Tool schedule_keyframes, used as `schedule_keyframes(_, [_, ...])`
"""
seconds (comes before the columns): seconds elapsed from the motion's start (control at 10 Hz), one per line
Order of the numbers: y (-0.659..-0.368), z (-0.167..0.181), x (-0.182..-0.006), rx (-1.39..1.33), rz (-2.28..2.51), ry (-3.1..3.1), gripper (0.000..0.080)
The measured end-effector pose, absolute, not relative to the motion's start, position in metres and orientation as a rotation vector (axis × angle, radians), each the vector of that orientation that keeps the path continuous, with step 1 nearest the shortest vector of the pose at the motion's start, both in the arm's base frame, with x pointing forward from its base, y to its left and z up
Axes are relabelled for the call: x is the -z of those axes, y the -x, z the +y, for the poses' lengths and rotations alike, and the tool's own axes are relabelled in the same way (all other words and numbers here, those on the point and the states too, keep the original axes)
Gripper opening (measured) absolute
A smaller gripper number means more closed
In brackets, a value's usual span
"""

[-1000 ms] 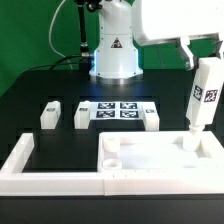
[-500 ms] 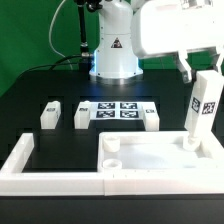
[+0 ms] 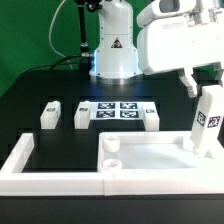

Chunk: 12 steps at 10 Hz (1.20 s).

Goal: Assemble desk

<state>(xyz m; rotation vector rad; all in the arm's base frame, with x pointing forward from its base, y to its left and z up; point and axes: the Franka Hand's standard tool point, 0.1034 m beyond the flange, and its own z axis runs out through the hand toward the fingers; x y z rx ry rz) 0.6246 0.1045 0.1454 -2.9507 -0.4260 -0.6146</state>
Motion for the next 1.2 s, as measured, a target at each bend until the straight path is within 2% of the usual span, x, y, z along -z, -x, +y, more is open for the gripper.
schedule_keyframes(0.7, [-0.636, 0.110, -0.139, 0.643, -0.424, 2.939, 0.0284])
schedule_keyframes(1.2, [-0.633, 0.112, -0.128, 0.685, -0.424, 2.934, 0.0284])
